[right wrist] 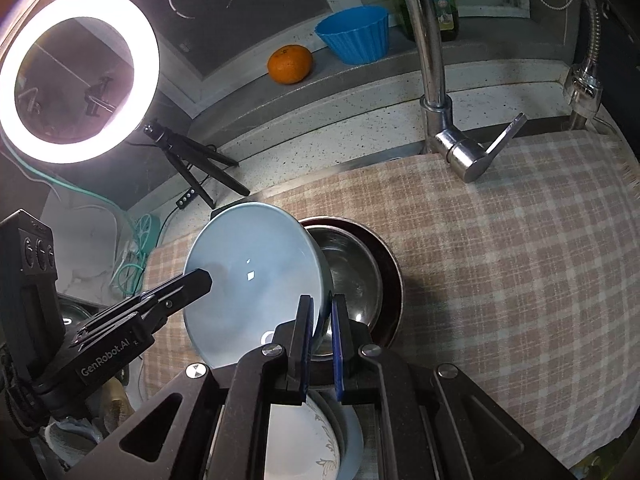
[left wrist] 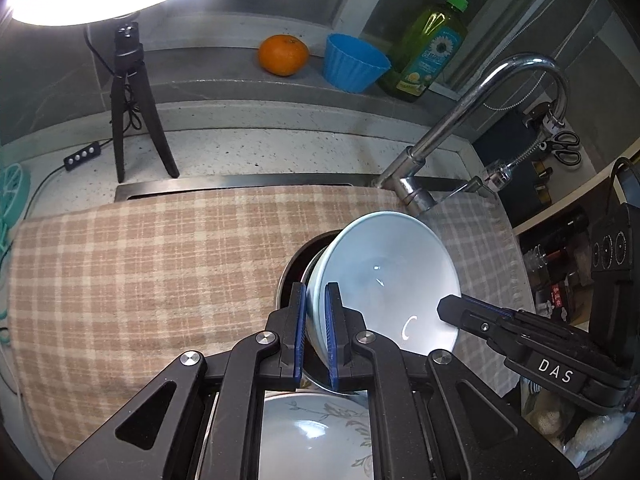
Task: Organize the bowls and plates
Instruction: 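Carry the white bowl over and lower it into the nested steel bowls, then open the right gripper while the left gripper keeps holding the bowl stack rim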
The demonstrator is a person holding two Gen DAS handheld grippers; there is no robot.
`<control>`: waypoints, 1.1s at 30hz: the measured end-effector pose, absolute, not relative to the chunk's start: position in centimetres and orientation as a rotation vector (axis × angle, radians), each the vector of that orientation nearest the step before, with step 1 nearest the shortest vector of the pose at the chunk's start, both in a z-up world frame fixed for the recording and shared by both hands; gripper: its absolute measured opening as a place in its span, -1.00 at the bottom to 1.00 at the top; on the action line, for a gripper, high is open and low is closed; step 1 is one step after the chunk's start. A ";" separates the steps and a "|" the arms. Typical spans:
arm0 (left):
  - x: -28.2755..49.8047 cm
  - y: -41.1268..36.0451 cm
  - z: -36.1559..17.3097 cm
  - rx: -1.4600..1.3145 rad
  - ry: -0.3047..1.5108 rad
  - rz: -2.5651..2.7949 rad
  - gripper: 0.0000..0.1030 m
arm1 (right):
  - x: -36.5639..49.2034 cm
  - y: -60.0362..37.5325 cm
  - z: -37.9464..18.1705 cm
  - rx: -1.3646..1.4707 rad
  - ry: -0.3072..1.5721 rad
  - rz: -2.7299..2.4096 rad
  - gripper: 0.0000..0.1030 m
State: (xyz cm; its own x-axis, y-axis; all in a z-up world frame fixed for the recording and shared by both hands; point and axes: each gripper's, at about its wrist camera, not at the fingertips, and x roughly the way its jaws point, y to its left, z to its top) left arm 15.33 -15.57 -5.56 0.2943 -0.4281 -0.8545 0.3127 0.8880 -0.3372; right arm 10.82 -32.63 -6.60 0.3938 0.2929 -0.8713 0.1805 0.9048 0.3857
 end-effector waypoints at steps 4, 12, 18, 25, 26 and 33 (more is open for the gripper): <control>15.5 -16.1 -6.2 -0.101 1.185 -0.493 -0.85 | 10.8 -33.0 -7.5 0.452 1.187 0.063 -0.85; 15.5 -17.2 -7.4 -0.069 1.208 -0.488 -0.85 | 10.9 -33.5 -8.4 0.443 1.194 0.043 -0.85; 15.6 -17.7 -8.3 -0.058 1.220 -0.483 -0.85 | 11.2 -33.9 -9.2 0.439 1.203 0.035 -0.85; 15.8 -17.8 -8.9 -0.045 1.228 -0.474 -0.85 | 11.4 -33.7 -10.0 0.432 1.222 0.030 -0.85; 15.8 -17.8 -9.0 -0.044 1.230 -0.474 -0.85 | 11.4 -33.7 -10.1 0.431 1.224 0.028 -0.85; 16.0 -17.7 -9.4 -0.035 1.236 -0.470 -0.85 | 11.6 -33.4 -10.7 0.422 1.238 0.026 -0.85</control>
